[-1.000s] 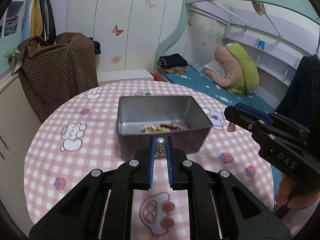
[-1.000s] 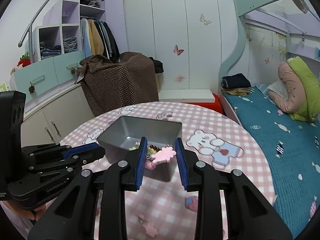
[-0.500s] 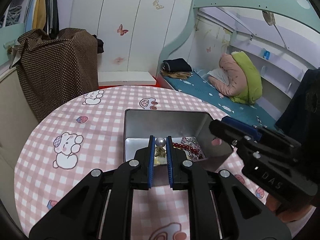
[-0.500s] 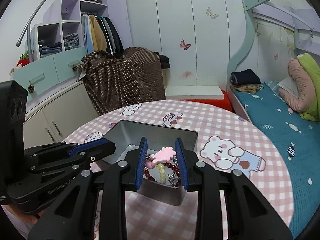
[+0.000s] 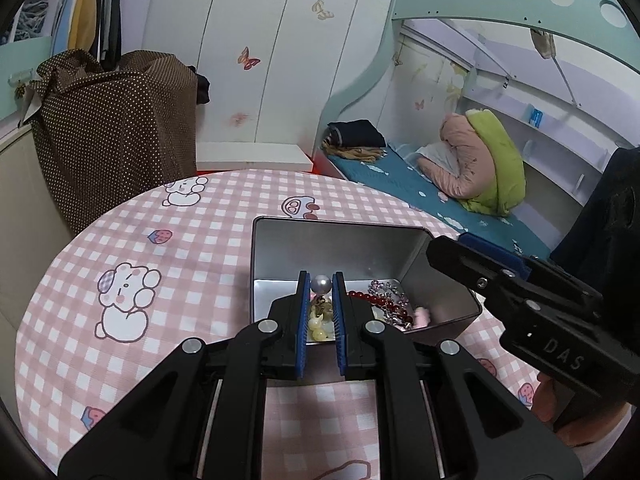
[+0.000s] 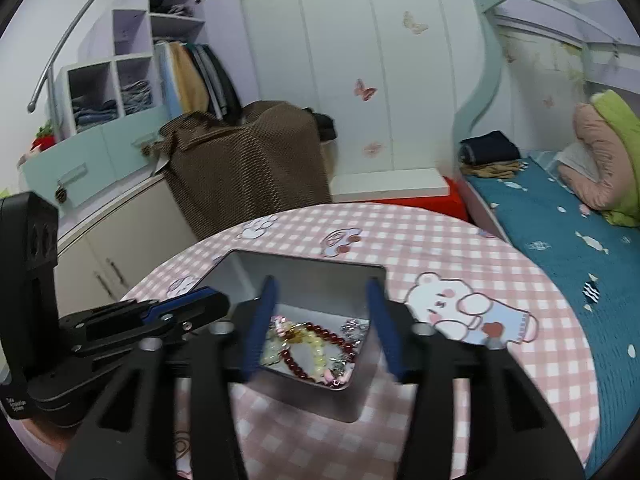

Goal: Organize jewelry
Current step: 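Lower both held pieces into the gray tin and open both grippers, then move both grippers back toward the remaining earrings and charms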

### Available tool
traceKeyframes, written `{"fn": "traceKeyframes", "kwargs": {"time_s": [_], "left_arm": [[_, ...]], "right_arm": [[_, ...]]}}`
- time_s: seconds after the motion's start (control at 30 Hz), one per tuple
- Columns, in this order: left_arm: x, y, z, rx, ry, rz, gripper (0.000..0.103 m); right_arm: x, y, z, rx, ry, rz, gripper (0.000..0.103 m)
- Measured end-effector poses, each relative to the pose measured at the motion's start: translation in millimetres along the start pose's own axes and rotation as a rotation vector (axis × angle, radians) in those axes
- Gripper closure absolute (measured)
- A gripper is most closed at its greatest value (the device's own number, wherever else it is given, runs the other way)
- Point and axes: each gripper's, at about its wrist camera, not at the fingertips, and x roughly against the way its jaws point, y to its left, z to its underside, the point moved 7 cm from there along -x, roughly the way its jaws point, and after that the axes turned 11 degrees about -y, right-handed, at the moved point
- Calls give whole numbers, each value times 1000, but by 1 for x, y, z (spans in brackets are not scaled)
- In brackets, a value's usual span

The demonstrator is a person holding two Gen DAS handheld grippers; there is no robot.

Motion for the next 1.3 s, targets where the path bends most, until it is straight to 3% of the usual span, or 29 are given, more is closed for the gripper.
{"fn": "traceKeyframes", "kwargs": {"time_s": [0.23,0.3,0.87,1.3], "left_arm": [[0,-2,1,-20,0,-4,88],[2,-6,1,-38,-6,5,66],[23,-19,4,-63,-16,-10,60],[67,-42,4,-84,-65,-8,43]], "right_arm": [[7,-16,-2,-27,-12,59,34],[8,-19,0,-34,-5,71,31],[42,-30,2,-37,-14,129,22],[90,-36,-2,-35,-65,195,10]]}}
